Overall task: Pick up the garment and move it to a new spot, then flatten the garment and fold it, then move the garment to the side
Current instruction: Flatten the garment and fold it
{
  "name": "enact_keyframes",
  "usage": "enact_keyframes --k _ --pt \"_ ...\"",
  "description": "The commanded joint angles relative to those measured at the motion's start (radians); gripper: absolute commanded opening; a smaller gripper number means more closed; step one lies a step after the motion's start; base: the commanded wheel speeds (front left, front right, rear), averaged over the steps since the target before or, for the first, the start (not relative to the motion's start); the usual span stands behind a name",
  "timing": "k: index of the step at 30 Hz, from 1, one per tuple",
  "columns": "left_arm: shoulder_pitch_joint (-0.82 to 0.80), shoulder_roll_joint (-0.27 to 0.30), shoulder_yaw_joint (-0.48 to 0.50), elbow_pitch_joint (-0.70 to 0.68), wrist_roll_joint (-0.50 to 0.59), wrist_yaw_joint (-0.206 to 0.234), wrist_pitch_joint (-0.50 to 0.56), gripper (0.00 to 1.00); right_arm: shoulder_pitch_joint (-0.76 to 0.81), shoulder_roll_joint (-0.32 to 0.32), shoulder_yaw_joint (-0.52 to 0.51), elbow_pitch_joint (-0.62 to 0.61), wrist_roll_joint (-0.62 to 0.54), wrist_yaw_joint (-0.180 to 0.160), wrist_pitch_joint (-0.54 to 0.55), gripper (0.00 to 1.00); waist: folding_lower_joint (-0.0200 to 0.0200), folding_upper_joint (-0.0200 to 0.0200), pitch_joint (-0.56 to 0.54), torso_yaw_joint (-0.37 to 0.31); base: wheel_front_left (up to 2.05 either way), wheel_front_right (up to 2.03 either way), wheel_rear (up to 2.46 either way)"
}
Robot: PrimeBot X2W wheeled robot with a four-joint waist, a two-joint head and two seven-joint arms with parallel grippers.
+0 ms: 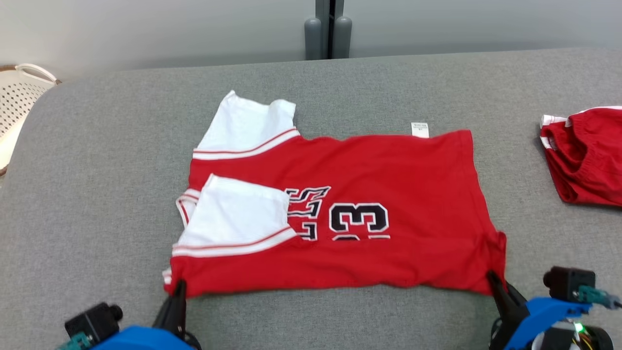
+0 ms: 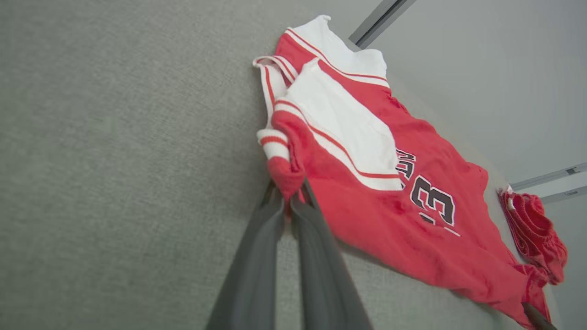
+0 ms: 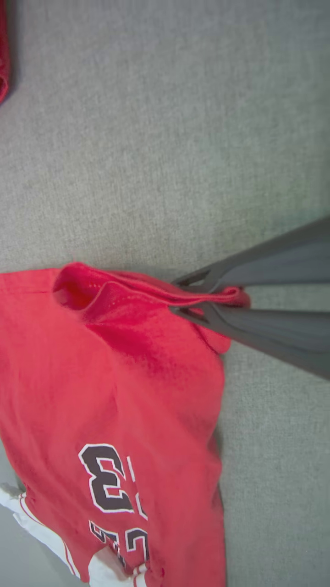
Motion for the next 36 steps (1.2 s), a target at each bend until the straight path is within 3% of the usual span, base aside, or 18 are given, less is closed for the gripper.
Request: enact_keyframes --k 1,4,5,6,7,8,9,16,21,29,36 --pt "0.036 -0.006 -0.005 -0.021 -0.007 0.014 0.005 0.00 0.049 -0.003 -0.011 -0.040 0.011 0.001 0.019 0.00 0.0001 0.0000 -0.001 0.001 0.00 0.00 0.00" --pt "0.070 -0.013 -0.013 -0.023 -0.004 0.031 0.011 0.00 0.090 -0.003 -0.026 -0.083 0.010 0.001 0.035 0.00 0.0001 0.0000 -0.001 -0.002 0.00 0.00 0.00" --pt "0.072 -0.016 -0.014 -0.021 -0.003 0.032 0.007 0.08 0.096 -0.003 -0.030 -0.094 0.008 0.001 0.037 0.15 0.0001 0.0000 0.000 -0.004 0.00 0.00 0.00" --pt "0.072 -0.016 -0.014 -0.021 -0.003 0.032 0.007 0.08 0.096 -0.003 -0.030 -0.094 0.008 0.001 0.037 0.15 0.0001 0.0000 0.000 -0.004 0.00 0.00 0.00" --pt "0.072 -0.018 -0.011 -0.017 -0.004 0.035 0.002 0.44 0.103 -0.003 -0.032 -0.100 0.014 0.001 0.036 0.44 0.0001 0.0000 0.001 -0.006 0.00 0.00 0.00" --pt "0.068 -0.015 -0.008 -0.014 0.000 0.035 -0.003 0.96 0.109 -0.003 -0.029 -0.104 0.021 0.001 0.037 0.71 0.0001 0.0000 0.002 -0.009 0.00 0.00 0.00" --pt "0.063 -0.009 -0.005 -0.012 0.009 0.038 -0.008 1.00 0.113 -0.003 -0.027 -0.108 0.024 0.000 0.037 1.00 0.0001 0.0000 0.003 -0.014 0.00 0.00 0.00" --pt "-0.015 0.076 -0.003 -0.025 0.085 0.036 -0.004 1.00 0.111 -0.002 -0.029 -0.136 0.019 0.001 0.005 1.00 0.0001 0.0000 0.023 -0.050 0.00 0.00 0.00" --pt "-0.179 0.159 -0.028 -0.025 0.148 0.000 0.053 1.00 0.058 -0.002 -0.011 -0.177 -0.008 0.001 -0.019 1.00 0.0001 0.0000 0.061 -0.085 0.00 0.00 0.00" --pt "-0.592 0.295 -0.113 0.109 0.247 -0.111 0.263 1.00 -0.084 -0.002 0.086 -0.229 -0.044 0.001 -0.001 1.00 0.0001 0.0000 0.181 -0.165 0.00 0.00 0.00" --pt "-0.857 0.364 -0.132 0.261 0.263 -0.149 0.451 1.00 -0.250 -0.032 0.209 -0.220 -0.044 0.001 -0.005 1.00 0.0001 0.0000 0.300 -0.252 0.00 0.00 0.00"
